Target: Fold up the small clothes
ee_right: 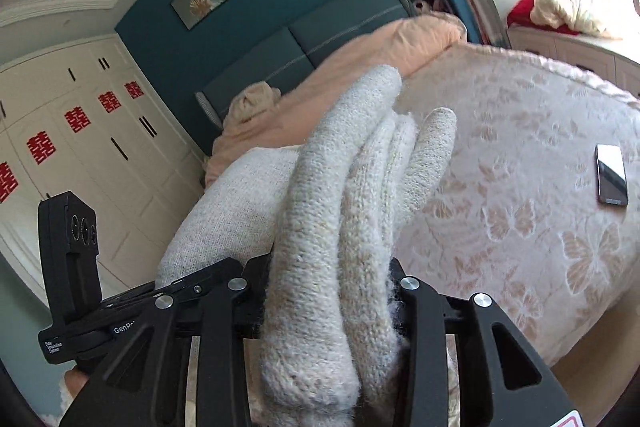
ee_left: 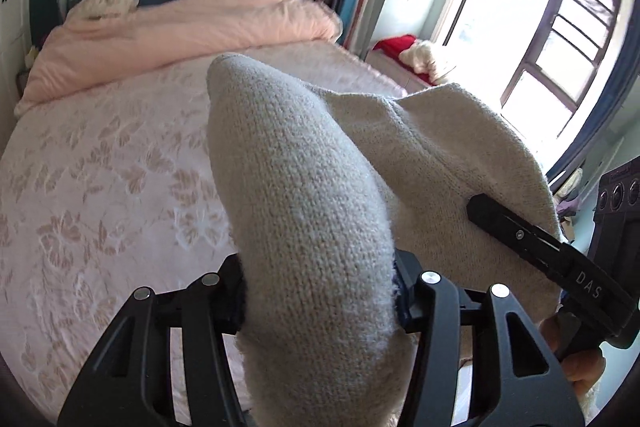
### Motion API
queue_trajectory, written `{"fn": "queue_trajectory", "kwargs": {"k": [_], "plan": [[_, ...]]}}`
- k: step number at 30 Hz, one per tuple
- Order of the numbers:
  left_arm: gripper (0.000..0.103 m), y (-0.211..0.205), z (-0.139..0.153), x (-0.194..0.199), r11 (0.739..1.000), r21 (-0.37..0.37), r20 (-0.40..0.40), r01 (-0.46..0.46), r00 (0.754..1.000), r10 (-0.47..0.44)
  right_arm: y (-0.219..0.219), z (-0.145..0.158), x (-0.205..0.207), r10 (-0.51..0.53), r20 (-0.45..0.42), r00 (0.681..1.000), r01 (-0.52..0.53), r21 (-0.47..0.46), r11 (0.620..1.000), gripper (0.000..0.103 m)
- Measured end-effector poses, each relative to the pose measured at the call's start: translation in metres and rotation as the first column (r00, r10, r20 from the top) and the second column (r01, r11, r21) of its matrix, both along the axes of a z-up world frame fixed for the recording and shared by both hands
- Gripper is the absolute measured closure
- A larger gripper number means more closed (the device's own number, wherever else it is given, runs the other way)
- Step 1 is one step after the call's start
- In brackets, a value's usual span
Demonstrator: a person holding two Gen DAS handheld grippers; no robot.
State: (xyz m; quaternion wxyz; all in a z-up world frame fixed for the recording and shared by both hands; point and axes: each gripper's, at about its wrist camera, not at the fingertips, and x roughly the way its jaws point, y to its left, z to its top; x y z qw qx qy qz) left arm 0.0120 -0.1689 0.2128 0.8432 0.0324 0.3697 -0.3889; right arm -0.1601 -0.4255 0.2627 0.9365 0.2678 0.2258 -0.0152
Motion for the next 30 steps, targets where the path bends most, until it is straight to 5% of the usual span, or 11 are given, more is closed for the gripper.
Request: {"fn": "queue_trajectory", "kwargs": {"k": [5, 10, 15, 18, 22, 25, 28, 30], "plan": [[0.051, 0.03, 0.1, -0.019, 0.991, -0.128, 0.225, 0.042, 0.974, -0.012, 0.03, 0.096, -0.016, 0.047, 0.233, 0.971, -0.012, -0.15, 0.989, 0.068], [0.048, 0.085, 0.181, -0.041, 0.97, -0.235, 0.435, 0.059, 0.899, 0.051, 0.069, 0.168, -0.021, 0.148, 0.417, 0.897, -0.054, -0.229, 0.972, 0.066], [0.04, 0.145, 0.221, -0.049, 0.95, -0.309, 0.534, 0.028, 0.833, 0.149, 0.099, 0.193, 0.006, 0.247, 0.479, 0.842, -0.169, -0.2, 0.965, 0.065], [0.036, 0.176, 0.218, -0.038, 0.952, -0.306, 0.534, -0.025, 0.823, 0.193, 0.116, 0.172, 0.041, 0.281, 0.43, 0.858, -0.241, -0.145, 0.96, 0.064], [0.033, 0.203, 0.164, 0.008, 0.958, -0.255, 0.402, -0.13, 0.887, 0.227, 0.136, 0.091, 0.099, 0.323, 0.262, 0.909, -0.328, -0.025, 0.944, 0.063], [0.031, 0.214, 0.072, 0.054, 0.956, -0.171, 0.234, -0.238, 0.933, 0.274, 0.149, -0.023, 0.145, 0.325, 0.052, 0.944, -0.328, 0.06, 0.943, 0.056], [0.03, 0.231, -0.06, 0.089, 0.935, -0.024, 0.023, -0.355, 0.934, 0.355, 0.147, -0.16, 0.16, 0.247, -0.276, 0.929, -0.226, 0.104, 0.969, 0.053], [0.032, 0.249, -0.142, 0.095, 0.894, 0.107, -0.132, -0.435, 0.885, 0.446, 0.141, -0.217, 0.141, 0.21, -0.407, 0.889, -0.174, 0.124, 0.977, 0.056]]}}
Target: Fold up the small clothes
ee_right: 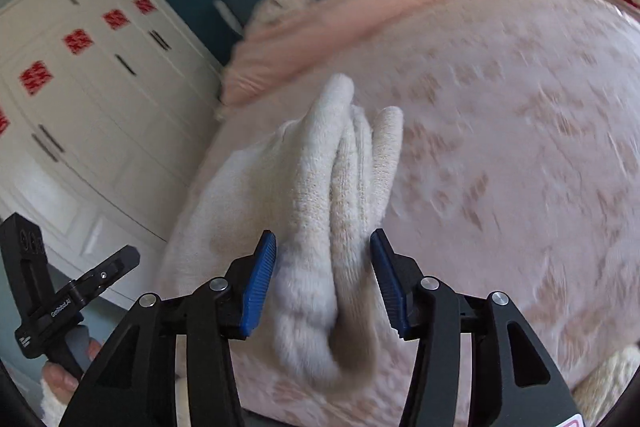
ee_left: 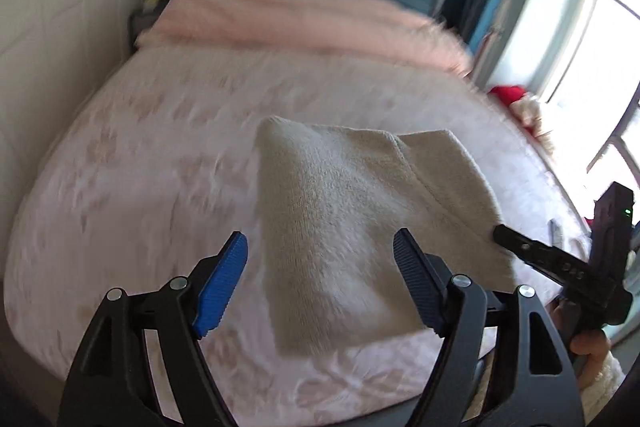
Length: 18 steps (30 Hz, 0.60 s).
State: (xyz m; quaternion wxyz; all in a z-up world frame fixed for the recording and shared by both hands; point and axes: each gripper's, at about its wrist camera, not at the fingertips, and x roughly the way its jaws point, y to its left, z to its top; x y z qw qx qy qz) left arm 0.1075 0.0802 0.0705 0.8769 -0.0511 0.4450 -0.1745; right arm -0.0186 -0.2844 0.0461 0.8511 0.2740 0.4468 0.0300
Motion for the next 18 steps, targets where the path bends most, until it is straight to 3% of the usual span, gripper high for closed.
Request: {"fn": "queue_trajectory", "kwargs": {"k": [2, 3, 6, 8, 12, 13, 15, 18], "plan": [[0.033, 0.019, -0.048, -0.011, 0.998, 0.005, -0.104, -0.056, 0.993, 0.056, -0.004, -0.021, -0.019, -0.004, -0.037, 0.999, 0.004, -0.012, 1.0, 0.056], [0.033, 0.028, -0.058, -0.015, 0.997, 0.008, -0.119, -0.072, 0.99, 0.072, -0.003, -0.023, -0.02, 0.001, -0.044, 0.999, -0.002, -0.029, 1.0, 0.056], [0.027, 0.026, -0.062, -0.021, 0.997, 0.001, -0.109, -0.073, 0.991, 0.072, 0.001, -0.021, -0.006, 0.025, -0.043, 0.999, -0.027, -0.047, 0.999, 0.053], [0.019, 0.013, -0.062, -0.018, 0.998, 0.006, -0.093, -0.056, 0.994, 0.056, 0.007, -0.02, 0.009, 0.038, -0.047, 0.998, -0.042, -0.074, 0.996, 0.038], [0.018, -0.016, -0.073, -0.013, 0.999, 0.037, -0.117, -0.018, 0.993, 0.022, 0.009, -0.047, 0.036, 0.034, -0.144, 0.989, -0.044, -0.067, 0.997, 0.038], [0.018, -0.021, -0.079, -0.011, 0.999, 0.051, -0.127, -0.01, 0.992, 0.017, 0.008, -0.056, 0.039, 0.037, -0.162, 0.986, -0.045, -0.048, 0.998, 0.04], [0.018, -0.031, -0.092, -0.005, 0.996, 0.088, -0.149, -0.001, 0.989, 0.014, 0.015, -0.065, 0.045, 0.076, -0.189, 0.979, -0.09, -0.066, 0.994, 0.071], [0.019, -0.036, -0.108, -0.001, 0.989, 0.146, -0.187, 0.0, 0.982, 0.028, 0.019, -0.034, 0.041, 0.092, -0.109, 0.99, -0.103, -0.1, 0.99, 0.082]]}}
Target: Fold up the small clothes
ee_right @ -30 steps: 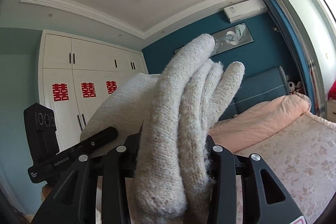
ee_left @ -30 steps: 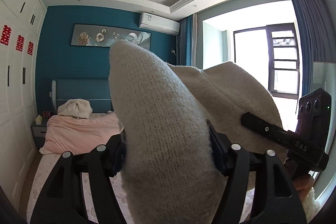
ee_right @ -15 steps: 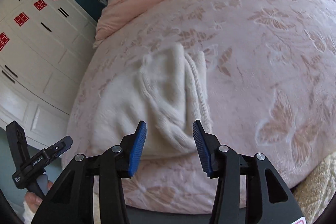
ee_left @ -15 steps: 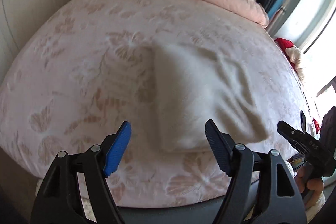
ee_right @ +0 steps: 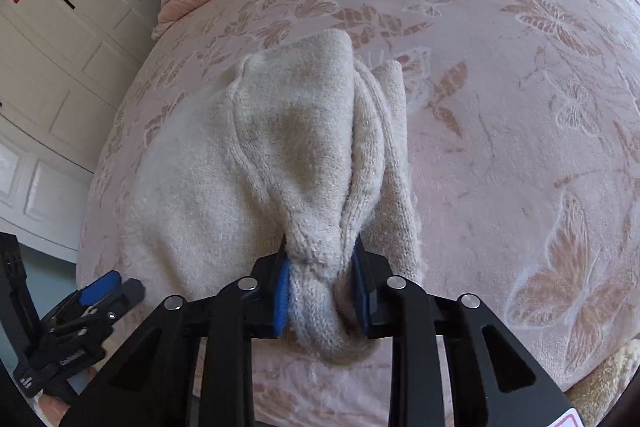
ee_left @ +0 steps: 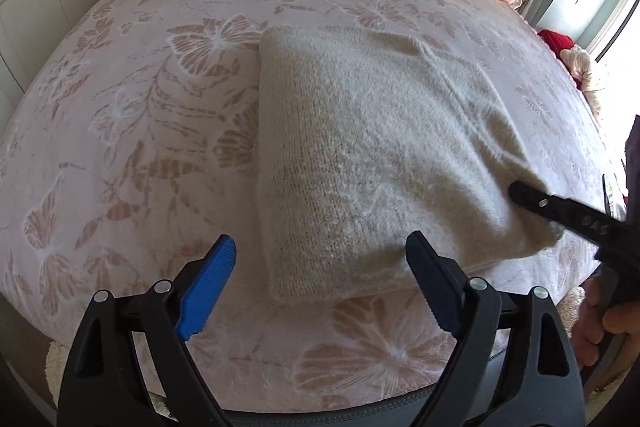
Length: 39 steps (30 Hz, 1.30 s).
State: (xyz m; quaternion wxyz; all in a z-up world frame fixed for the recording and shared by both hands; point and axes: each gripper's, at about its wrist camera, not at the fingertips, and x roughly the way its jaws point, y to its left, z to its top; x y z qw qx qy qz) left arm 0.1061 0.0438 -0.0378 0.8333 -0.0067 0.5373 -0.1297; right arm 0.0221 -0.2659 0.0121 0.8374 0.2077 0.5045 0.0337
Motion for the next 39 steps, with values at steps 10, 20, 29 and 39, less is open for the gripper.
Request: {"fn": "queue_trajectory", "kwargs": {"k": [10, 20, 29, 39], "plan": [[0.017, -0.007, -0.015, 0.006, 1.0, 0.028, -0.029, 0.005, 1.0, -0.004, -0.016, -0.025, 0.0, -0.005, -0.069, 0.998, 0.001, -0.06, 0.998, 0.079], [0.017, -0.013, 0.0, 0.001, 0.997, 0.075, 0.019, -0.012, 1.0, 0.011, 0.005, 0.038, -0.006, 0.024, 0.086, 0.996, -0.01, -0.158, 0.987, 0.079], [0.017, -0.019, 0.002, -0.005, 0.993, 0.122, 0.014, -0.006, 1.0, 0.004, 0.006, 0.014, -0.008, 0.049, -0.002, 0.999, -0.049, -0.198, 0.979, 0.095], [0.017, -0.028, 0.021, -0.022, 0.989, 0.149, 0.045, -0.006, 0.999, -0.001, -0.004, 0.016, -0.03, 0.001, -0.044, 0.999, -0.007, -0.129, 0.992, 0.092]]}}
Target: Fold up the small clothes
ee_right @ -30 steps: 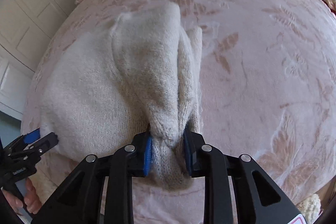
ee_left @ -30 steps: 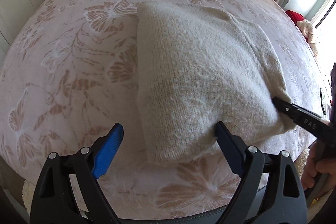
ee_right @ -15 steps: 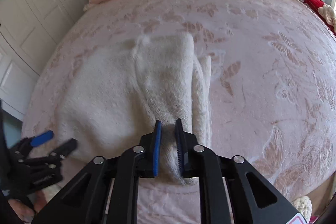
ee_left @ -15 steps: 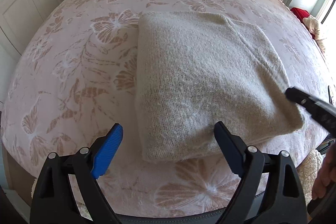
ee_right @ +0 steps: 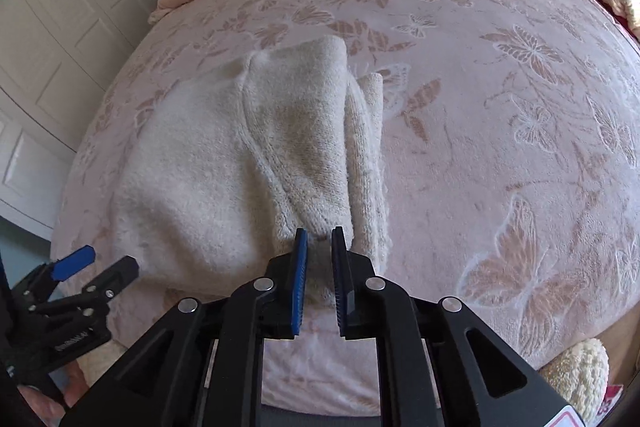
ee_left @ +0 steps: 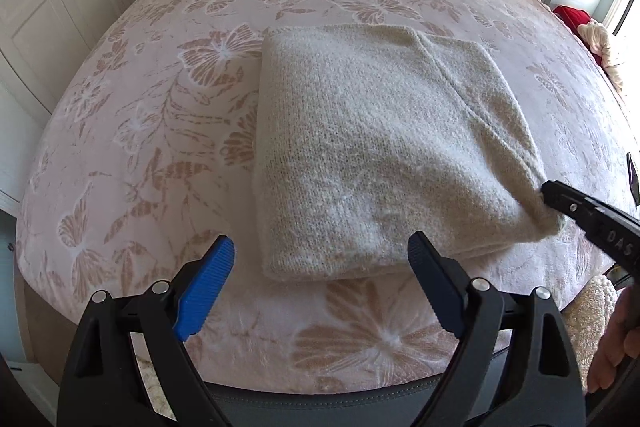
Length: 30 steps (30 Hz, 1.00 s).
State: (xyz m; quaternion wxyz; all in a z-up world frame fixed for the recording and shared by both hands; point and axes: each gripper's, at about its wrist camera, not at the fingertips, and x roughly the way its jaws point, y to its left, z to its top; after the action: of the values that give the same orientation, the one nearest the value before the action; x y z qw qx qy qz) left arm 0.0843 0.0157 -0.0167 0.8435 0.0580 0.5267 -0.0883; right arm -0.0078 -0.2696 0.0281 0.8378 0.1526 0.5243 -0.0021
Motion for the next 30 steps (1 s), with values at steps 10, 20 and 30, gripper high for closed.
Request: {"fn": "queue_trajectory", "kwargs": {"k": [10, 20, 30], "plan": [[0.012, -0.006, 0.024, -0.038, 0.999, 0.038, 0.119, -0.029, 0.993, 0.024, 0.009, 0.021, -0.064, -0.065, 0.052, 0.997, 0.068, -0.055, 0.996, 0.08], [0.009, -0.013, 0.023, -0.067, 0.997, 0.071, 0.164, -0.039, 0.986, 0.027, 0.022, 0.013, -0.095, -0.061, 0.077, 0.995, 0.07, -0.118, 0.991, 0.072], [0.005, 0.047, 0.003, -0.036, 0.958, -0.219, -0.039, -0.185, 0.983, 0.18, -0.008, 0.006, -0.052, -0.077, 0.059, 0.995, 0.076, 0.021, 0.997, 0.053]]}}
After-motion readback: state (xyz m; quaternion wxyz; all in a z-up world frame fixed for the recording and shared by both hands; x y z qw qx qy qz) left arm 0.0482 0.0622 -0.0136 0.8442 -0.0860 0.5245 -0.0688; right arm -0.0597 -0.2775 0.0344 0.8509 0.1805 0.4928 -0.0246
